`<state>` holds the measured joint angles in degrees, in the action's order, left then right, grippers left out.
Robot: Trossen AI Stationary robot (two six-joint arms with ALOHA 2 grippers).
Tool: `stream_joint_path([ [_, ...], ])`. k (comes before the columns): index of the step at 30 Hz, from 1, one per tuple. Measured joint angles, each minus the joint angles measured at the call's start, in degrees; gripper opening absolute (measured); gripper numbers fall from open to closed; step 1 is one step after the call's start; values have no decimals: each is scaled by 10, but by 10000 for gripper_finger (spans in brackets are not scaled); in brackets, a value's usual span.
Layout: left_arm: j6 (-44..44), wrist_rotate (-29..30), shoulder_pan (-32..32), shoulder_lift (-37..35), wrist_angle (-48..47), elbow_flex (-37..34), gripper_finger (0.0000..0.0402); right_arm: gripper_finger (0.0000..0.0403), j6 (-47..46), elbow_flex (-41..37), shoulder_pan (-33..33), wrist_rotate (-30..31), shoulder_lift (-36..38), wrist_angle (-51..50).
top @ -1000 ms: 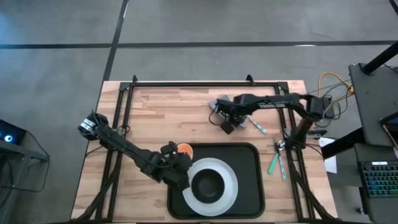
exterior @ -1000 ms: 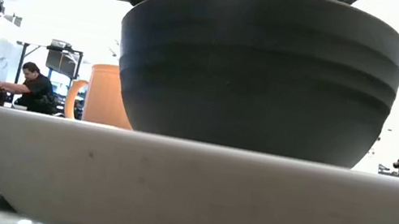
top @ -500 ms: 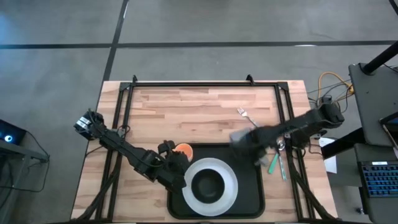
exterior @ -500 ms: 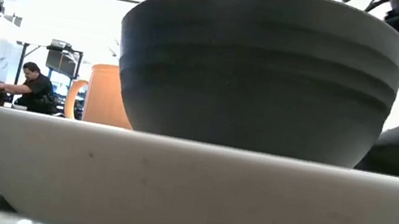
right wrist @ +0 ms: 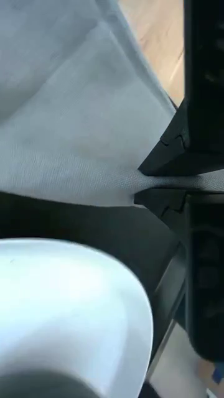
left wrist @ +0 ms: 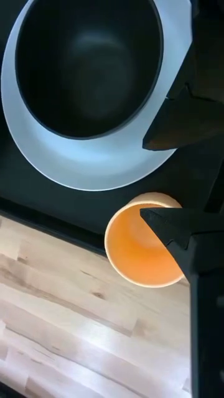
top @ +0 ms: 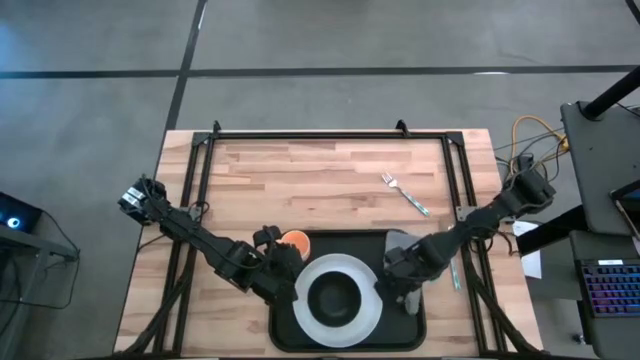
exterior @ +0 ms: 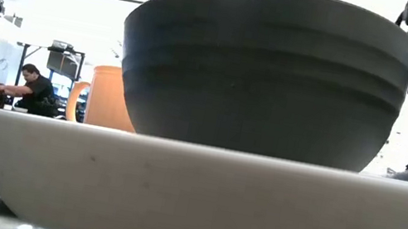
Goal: Set up tray
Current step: Put the gray napkin on the black tray to the right of the white plate
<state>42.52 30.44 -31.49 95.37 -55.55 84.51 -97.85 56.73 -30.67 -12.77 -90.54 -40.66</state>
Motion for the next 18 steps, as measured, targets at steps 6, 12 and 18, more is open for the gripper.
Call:
stream_joint_path([
  [6, 0, 0, 0, 0, -1, -1, 141, 13, 1, 2, -25, -47, -45, 44],
  [12, 0, 0, -1, 0, -1, -1, 141, 18, -6, 2, -31, -50, -83, 109],
  [18, 0, 0, -1, 0, -1, -1, 141, 68, -23, 3, -32, -23, -84, 130],
])
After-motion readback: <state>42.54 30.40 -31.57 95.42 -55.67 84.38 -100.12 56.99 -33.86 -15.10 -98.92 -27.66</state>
